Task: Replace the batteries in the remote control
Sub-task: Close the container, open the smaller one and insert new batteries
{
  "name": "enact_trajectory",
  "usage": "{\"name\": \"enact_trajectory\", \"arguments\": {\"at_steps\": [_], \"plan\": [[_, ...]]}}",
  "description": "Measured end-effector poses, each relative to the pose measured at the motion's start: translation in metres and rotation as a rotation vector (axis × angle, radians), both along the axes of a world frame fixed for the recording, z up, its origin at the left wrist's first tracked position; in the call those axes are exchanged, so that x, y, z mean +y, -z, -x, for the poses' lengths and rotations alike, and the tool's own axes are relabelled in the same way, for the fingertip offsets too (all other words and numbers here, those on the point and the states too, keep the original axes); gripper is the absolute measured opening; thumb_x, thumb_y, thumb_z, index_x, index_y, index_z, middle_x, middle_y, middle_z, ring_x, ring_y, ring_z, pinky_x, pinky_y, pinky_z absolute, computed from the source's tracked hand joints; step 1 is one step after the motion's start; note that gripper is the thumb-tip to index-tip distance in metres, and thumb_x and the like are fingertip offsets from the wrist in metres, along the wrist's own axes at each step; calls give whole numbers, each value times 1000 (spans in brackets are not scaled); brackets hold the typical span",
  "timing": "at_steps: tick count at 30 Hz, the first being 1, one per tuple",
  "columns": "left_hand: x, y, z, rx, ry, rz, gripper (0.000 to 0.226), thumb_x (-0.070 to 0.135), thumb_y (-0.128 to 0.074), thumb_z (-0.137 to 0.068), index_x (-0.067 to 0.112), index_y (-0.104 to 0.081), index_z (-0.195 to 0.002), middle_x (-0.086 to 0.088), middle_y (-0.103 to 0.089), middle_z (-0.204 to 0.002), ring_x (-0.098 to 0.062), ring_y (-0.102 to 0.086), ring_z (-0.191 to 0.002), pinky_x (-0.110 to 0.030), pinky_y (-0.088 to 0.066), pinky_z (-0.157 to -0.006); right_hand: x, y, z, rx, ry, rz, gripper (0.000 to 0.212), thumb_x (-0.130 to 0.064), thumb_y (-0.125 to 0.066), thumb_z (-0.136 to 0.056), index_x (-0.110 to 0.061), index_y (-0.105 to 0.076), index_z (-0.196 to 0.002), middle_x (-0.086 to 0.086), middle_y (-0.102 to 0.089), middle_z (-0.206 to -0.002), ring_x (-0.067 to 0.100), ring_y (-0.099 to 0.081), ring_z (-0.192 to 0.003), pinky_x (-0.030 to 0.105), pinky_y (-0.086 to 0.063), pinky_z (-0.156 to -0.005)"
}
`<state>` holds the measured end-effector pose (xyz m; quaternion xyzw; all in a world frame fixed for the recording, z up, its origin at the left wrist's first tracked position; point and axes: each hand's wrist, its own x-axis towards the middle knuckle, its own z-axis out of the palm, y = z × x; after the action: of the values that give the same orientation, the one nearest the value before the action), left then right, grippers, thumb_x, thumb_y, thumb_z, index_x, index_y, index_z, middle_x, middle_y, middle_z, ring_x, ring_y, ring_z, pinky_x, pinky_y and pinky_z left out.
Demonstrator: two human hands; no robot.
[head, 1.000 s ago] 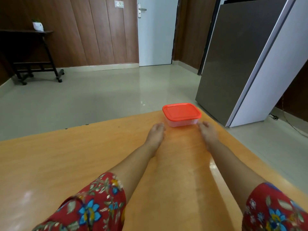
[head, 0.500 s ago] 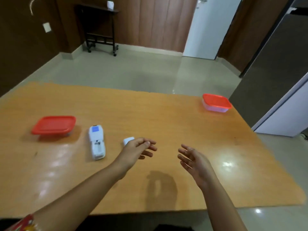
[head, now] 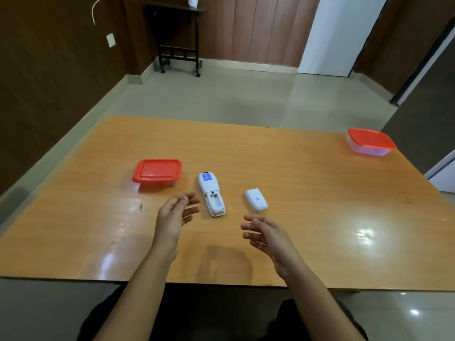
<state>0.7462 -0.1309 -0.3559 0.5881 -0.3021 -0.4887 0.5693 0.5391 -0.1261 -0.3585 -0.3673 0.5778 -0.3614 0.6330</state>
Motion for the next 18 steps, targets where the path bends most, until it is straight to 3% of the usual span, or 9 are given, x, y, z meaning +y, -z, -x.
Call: {"name": "enact_trajectory", "arguments": {"at_steps": [6,11,15,18], "plan": [[-10,27,-53,45,-187,6,23,9,-40,-98,17,-62,-98,-4,-67,-94,-16,-63,-76,-26,-45,-70,-19,6,-53,51,-99,7,20,-22,-51,-95,-18,-68,-105,-2,-74,-91,13,-67,-82,27,-48,-80],[-25,30,-86,129,-326,11,22,10,-41,-98,18,-62,-100,-1,-67,-90,-15,-63,-75,-26,-46,-68,-76,10,-121,315,-288,340,24,-17,-63,-86,-17,-64,-111,-1,-66,-100,6,-61,-84,18,-47,-77],[-30,33,-98,218,-449,3,22,10,-42,-97,12,-60,-110,0,-67,-89,-16,-63,-76,-27,-47,-69,-132,21,-181,772,-466,672,61,-25,-71,-76,-21,-48,-132,6,-51,-128,22,-46,-120,33,-39,-101],[-33,33,-103,253,-544,20,23,8,-42,-97,11,-59,-112,1,-66,-91,-16,-63,-79,-27,-47,-72,-156,29,-213,1045,-633,760,92,-42,-75,-67,-27,-28,-145,14,-29,-149,33,-24,-138,41,-27,-111]]}}
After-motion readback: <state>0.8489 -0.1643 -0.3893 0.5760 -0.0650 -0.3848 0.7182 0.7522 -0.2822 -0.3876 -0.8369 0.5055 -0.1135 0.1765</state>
